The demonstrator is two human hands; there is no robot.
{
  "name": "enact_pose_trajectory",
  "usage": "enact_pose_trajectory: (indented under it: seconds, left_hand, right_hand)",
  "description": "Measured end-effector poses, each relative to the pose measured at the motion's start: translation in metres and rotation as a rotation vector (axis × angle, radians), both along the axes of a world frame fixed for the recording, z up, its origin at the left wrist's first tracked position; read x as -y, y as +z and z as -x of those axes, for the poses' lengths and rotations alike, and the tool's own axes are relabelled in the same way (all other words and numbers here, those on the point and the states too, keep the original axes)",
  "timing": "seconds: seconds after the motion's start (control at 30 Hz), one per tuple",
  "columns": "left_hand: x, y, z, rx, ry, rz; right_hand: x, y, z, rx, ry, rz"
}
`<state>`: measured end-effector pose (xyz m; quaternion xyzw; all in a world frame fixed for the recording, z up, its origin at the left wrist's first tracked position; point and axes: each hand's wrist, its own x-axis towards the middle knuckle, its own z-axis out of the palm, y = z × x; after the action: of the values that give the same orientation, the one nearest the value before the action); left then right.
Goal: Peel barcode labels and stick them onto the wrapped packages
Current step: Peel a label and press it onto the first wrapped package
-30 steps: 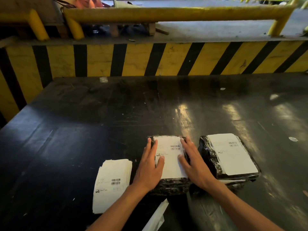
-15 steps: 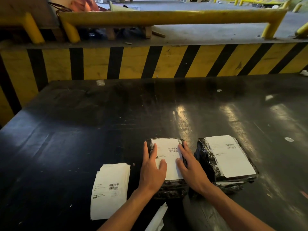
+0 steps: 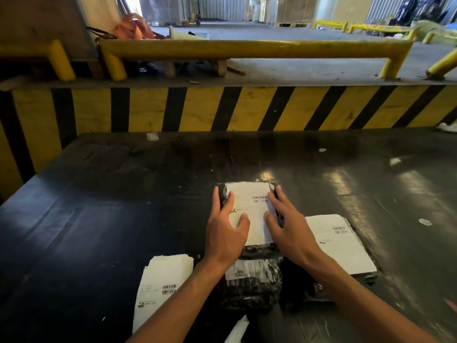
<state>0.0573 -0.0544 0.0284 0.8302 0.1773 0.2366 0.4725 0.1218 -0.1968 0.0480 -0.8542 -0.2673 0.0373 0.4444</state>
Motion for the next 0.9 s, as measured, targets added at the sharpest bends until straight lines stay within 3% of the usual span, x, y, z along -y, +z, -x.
enact_pose_trajectory:
  seconds: [0.23, 0.47, 0.63, 0.9]
  left_hand:
    - [0.028, 0.035, -0.026, 0.126, -0.061, -0.044]
    - [0.126, 0.037, -0.077, 0.114, -0.106, -0.017]
    - [0.221, 0.019, -0.118, 0.045, -0.225, 0.026]
    - [0.342, -0.050, -0.165, -0.156, -0.365, 0.099]
  right_hand:
    - [0.034, 0.043, -0.017, 0.119, -0.046, -0.028]
    - [0.130, 0.046, -0.065, 0.129, -0.127, 0.025]
    - [0.228, 0.024, -0.099, 0.105, -0.244, 0.108]
    - [0.354, -0.045, -0.126, -0.103, -0.382, 0.131]
